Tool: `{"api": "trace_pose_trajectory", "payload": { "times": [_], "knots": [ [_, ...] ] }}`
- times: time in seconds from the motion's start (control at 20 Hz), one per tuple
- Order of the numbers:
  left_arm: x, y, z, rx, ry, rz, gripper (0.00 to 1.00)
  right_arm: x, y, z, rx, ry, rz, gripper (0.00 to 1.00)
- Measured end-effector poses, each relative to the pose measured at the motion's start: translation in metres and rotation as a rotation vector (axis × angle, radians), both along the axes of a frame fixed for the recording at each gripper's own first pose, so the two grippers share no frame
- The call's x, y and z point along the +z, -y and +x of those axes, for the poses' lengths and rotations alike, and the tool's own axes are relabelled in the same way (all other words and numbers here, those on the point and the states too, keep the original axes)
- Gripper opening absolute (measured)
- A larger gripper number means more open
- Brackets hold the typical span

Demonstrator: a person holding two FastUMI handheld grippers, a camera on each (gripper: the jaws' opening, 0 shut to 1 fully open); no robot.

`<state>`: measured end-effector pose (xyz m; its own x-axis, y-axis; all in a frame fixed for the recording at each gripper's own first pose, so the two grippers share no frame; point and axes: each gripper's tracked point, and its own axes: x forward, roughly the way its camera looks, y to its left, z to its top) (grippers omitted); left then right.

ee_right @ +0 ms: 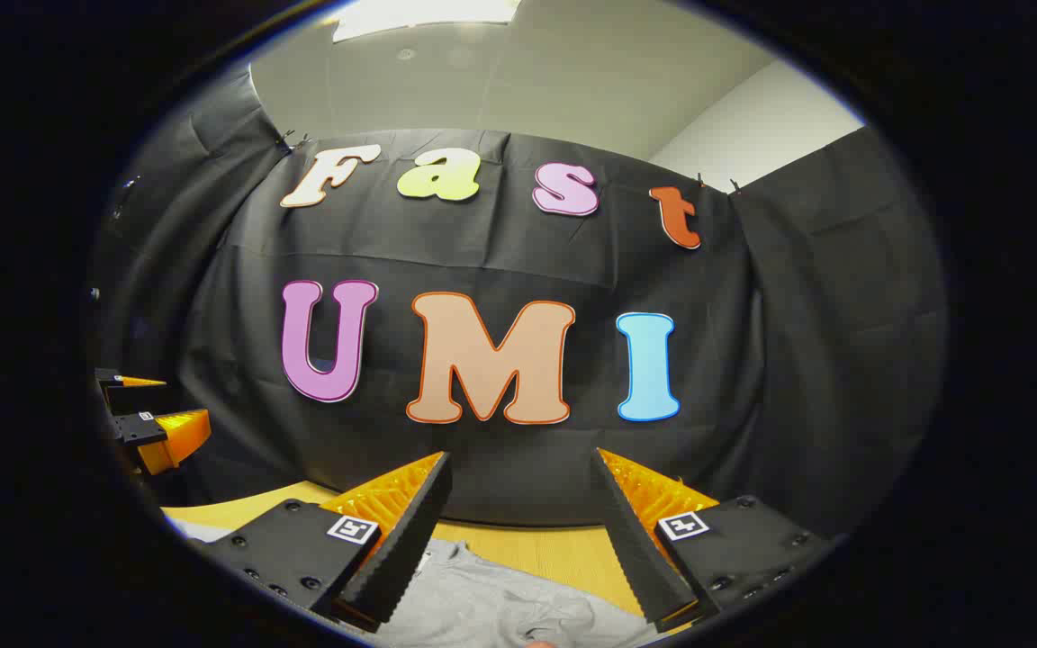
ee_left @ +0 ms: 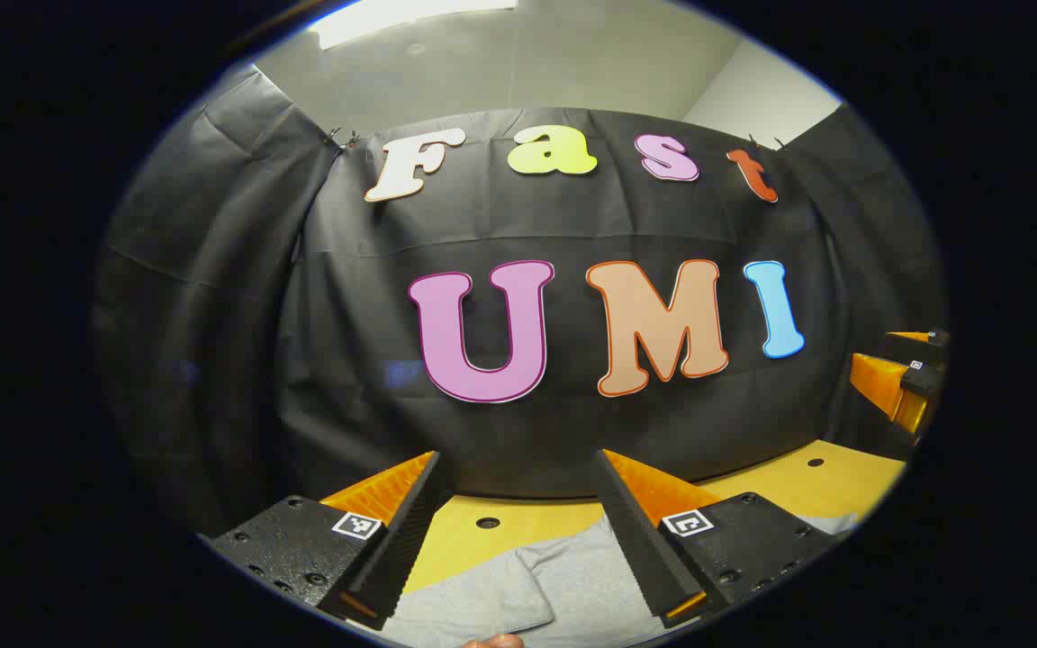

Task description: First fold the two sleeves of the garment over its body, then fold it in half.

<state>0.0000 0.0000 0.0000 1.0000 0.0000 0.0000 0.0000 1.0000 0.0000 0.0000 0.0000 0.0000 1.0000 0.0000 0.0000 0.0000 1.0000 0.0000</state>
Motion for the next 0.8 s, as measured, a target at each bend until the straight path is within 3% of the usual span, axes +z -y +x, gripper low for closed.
{"api": "trace_pose_trajectory", "payload": {
  "times": [0.05,0.55,0.8],
  "knots": [
    [-0.0002,-0.0001,0.0004,0.001,-0.001,0.001,0.94,-0.0004,0.0005,0.0006,0.001,-0.001,0.000,0.97],
    [0.0028,0.0061,0.0026,-0.022,0.004,0.010,0.99,-0.0065,0.0032,0.0027,-0.003,-0.018,0.000,0.97],
    [0.0020,0.0051,0.0018,-0.022,0.006,0.009,0.96,-0.0099,0.0011,0.0033,0.002,-0.025,0.002,0.97]
  ]
}}
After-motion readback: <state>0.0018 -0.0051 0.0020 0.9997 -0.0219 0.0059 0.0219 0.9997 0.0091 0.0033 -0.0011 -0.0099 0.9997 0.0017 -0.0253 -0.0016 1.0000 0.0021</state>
